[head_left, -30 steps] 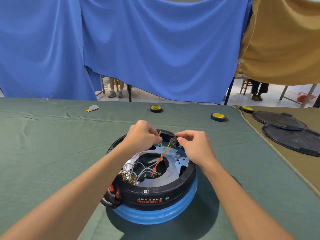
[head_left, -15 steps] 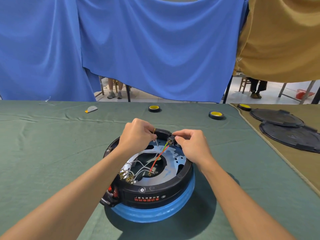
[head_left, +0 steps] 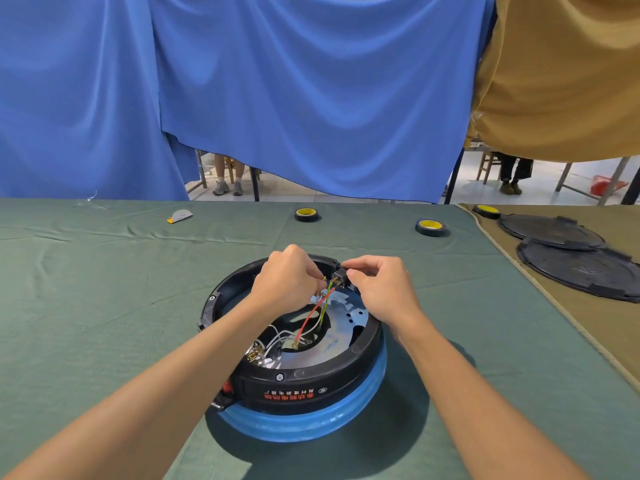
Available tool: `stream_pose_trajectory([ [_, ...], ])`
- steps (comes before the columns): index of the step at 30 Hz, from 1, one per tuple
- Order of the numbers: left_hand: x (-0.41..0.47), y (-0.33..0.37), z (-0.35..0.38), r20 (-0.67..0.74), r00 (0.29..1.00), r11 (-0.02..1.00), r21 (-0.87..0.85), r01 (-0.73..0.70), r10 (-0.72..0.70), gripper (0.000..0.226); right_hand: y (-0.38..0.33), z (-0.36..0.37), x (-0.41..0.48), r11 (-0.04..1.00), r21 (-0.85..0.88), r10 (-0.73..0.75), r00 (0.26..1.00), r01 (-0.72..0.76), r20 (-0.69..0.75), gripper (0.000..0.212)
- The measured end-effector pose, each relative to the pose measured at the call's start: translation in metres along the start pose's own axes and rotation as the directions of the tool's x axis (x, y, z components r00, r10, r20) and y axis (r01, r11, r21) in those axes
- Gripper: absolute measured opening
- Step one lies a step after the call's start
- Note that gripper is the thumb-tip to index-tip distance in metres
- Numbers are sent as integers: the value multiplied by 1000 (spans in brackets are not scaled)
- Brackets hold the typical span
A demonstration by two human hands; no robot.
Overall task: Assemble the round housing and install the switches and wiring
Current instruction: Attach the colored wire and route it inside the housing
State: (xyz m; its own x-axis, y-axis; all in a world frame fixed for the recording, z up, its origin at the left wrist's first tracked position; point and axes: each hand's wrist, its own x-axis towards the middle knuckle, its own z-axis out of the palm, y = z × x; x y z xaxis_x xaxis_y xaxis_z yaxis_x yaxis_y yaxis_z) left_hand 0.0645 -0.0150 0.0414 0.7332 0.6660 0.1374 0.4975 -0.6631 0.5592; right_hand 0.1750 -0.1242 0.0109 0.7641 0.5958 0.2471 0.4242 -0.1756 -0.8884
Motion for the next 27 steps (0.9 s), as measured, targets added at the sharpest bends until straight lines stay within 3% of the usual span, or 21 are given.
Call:
stream_pose_trajectory([
  [27,-7,12,2,25,999,992,117,-48,46,28,2,2,1,1000,11,10,1000,-10,8,21],
])
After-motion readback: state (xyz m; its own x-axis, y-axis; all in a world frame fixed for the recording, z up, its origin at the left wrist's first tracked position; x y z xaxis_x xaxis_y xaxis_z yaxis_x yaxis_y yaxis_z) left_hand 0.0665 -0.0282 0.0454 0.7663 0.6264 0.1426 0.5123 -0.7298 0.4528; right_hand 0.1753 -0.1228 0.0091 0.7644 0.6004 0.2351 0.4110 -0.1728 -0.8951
